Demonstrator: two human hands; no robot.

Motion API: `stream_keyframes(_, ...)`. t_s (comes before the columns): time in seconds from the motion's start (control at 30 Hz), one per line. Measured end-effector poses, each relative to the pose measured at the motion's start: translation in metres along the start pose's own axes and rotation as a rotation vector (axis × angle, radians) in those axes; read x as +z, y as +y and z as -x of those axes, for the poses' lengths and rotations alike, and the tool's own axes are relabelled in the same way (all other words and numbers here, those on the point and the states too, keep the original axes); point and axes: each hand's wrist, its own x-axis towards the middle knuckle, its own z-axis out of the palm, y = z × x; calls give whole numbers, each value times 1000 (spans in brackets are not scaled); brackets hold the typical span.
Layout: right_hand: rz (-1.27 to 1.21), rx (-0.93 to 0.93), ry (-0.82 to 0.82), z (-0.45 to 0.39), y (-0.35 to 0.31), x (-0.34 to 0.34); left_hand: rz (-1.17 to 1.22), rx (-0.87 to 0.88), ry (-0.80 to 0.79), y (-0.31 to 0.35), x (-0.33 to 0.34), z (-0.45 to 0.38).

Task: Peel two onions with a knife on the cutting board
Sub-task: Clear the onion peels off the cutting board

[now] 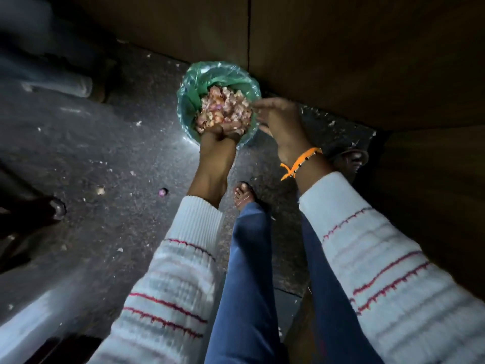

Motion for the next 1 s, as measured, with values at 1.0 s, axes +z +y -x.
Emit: stream_keyframes(1.0, -493, -581, 754, 277, -192, -345, -260, 636, -876, 206, 292, 301)
